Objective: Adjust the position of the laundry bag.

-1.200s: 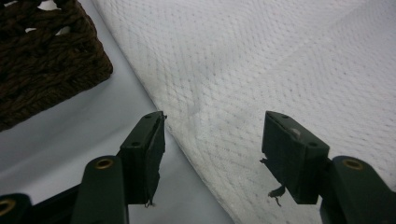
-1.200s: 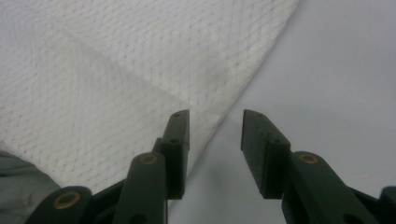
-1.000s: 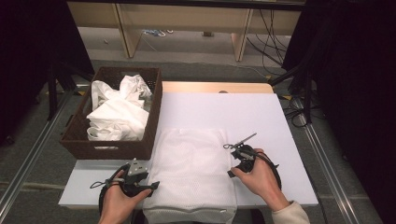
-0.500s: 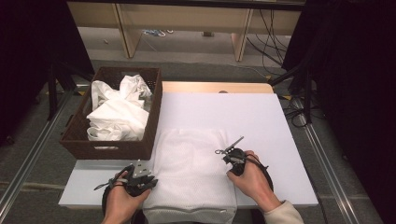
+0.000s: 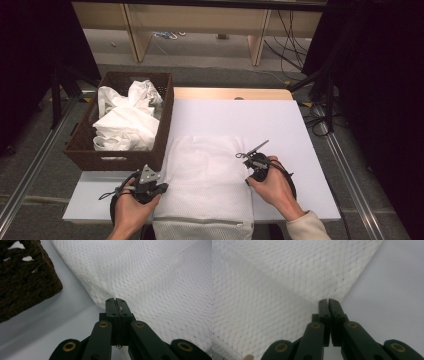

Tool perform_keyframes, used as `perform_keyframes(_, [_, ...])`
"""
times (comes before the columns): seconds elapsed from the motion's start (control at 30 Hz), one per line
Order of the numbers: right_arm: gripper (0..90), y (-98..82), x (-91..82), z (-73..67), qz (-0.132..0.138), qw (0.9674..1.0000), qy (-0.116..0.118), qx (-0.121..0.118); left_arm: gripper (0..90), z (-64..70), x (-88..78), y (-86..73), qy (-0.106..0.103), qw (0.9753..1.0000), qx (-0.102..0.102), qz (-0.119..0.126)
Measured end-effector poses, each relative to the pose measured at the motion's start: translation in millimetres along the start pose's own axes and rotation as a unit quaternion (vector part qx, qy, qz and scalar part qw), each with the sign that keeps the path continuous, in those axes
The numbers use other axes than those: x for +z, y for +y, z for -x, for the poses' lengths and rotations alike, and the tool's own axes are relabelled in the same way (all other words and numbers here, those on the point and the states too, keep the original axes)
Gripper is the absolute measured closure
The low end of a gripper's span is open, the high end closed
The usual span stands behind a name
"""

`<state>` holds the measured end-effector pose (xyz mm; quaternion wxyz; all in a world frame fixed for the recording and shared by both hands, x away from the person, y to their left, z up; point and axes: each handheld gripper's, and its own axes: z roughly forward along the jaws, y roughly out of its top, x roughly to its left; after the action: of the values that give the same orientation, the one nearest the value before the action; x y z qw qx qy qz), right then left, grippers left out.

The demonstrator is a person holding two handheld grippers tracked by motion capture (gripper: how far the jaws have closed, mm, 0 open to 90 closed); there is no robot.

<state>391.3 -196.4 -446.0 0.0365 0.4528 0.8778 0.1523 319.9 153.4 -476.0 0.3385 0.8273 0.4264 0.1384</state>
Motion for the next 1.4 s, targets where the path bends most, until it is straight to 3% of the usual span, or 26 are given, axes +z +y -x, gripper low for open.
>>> perform_keyframes(0.07, [90.0, 1.4, -2.3, 4.2, 0.004, 1.0000, 0.000, -0.004, 89.3, -1.1, 2.1, 3.6, 0.002, 1.0000, 0.007, 0.001])
perform_keyframes(0.13, [90.0, 2.6, -4.1, 5.4, 0.008, 0.9999, -0.002, 0.013, 89.3, -1.6, 5.2, 7.3, 0.003, 0.9999, 0.010, -0.001])
perform_keyframes(0.17, [90.0, 4.2, -4.6, 8.8, 0.012, 0.9999, -0.002, 0.003, 89.3, -1.8, 6.9, 9.1, 0.002, 0.9999, 0.011, -0.001])
perform_keyframes(0.2, [90.0, 5.4, -7.4, 6.7, -0.002, 0.9994, -0.003, 0.033, 89.3, -1.0, 9.6, 10.4, -0.001, 1.0000, 0.001, 0.002])
perform_keyframes(0.23, [90.0, 6.3, -8.1, 7.1, -0.003, 0.9989, -0.006, 0.046, 89.3, -1.8, 10.8, 12.3, 0.001, 1.0000, 0.008, -0.002])
perform_keyframes(0.27, [90.0, 8.0, -8.8, 9.3, -0.002, 0.9990, -0.005, 0.044, 89.2, -1.1, 14.0, 13.8, 0.008, 0.9999, 0.004, 0.008])
perform_keyframes(0.33, [90.0, 10.5, -9.2, 13.8, 0.004, 0.9991, -0.008, 0.042, 89.2, -2.4, 16.2, 17.4, 0.011, 0.9998, 0.015, 0.000])
perform_keyframes(0.37, [90.0, 12.2, -9.7, 16.1, 0.006, 0.9989, -0.008, 0.047, 89.2, -1.4, 18.5, 19.0, 0.012, 0.9999, 0.006, 0.006])
perform_keyframes(0.43, [89.9, 15.0, -12.5, 16.6, 0.006, 0.9979, -0.007, 0.063, 89.1, -3.0, 19.8, 24.0, 0.019, 0.9996, 0.022, 0.002])
perform_keyframes(0.5, [90.0, 17.3, -14.3, 19.0, 0.011, 0.9975, -0.010, 0.069, 89.1, -1.3, 23.4, 28.1, 0.024, 0.9995, 0.018, 0.009])
perform_keyframes(0.53, [90.0, 18.1, -13.2, 22.7, 0.025, 0.9981, -0.013, 0.054, 89.1, -0.4, 24.9, 30.0, 0.026, 0.9994, 0.019, 0.010])
perform_keyframes(0.6, [90.0, 20.0, -14.3, 26.1, 0.020, 0.9976, -0.017, 0.064, 89.1, -0.1, 28.0, 34.3, 0.032, 0.9989, 0.031, 0.011])
perform_keyframes(0.67, [89.9, 21.6, -14.7, 27.9, 0.024, 0.9966, -0.016, 0.077, 89.0, 0.9, 30.7, 37.0, 0.036, 0.9988, 0.029, 0.016])
perform_keyframes(0.87, [89.9, 23.1, -8.4, 35.0, 0.023, 0.9959, -0.026, 0.084, 87.8, -0.8, 39.8, 43.8, 0.042, 0.9983, 0.036, 0.017])
perform_keyframes(1.1, [87.1, 22.4, -0.4, 37.4, 0.013, 0.9972, -0.025, 0.069, 62.2, -2.4, 42.2, 40.0, 0.036, 0.9984, 0.028, 0.032])
perform_keyframes(1.13, [85.8, 22.2, -0.6, 36.6, 0.010, 0.9965, -0.030, 0.077, 57.5, -3.3, 40.2, 38.7, 0.032, 0.9985, 0.029, 0.033])
perform_keyframes(1.17, [84.1, 21.7, -2.6, 37.0, 0.011, 0.9973, -0.020, 0.070, 54.8, -3.1, 39.2, 37.0, 0.028, 0.9985, 0.025, 0.040])
perform_keyframes(1.27, [77.5, 19.9, -6.3, 37.7, 0.022, 0.9975, -0.027, 0.061, 50.3, -3.0, 31.6, 30.9, 0.023, 0.9987, 0.025, 0.038])
perform_keyframes(1.3, [76.8, 19.0, -9.4, 36.2, 0.019, 0.9969, -0.024, 0.073, 49.4, -2.8, 28.5, 28.6, 0.023, 0.9988, 0.027, 0.034])
perform_keyframes(1.4, [74.6, 14.9, -12.5, 37.5, 0.012, 0.9973, -0.022, 0.069, 49.2, 2.2, 20.4, 19.5, 0.008, 0.9993, 0.023, 0.029])
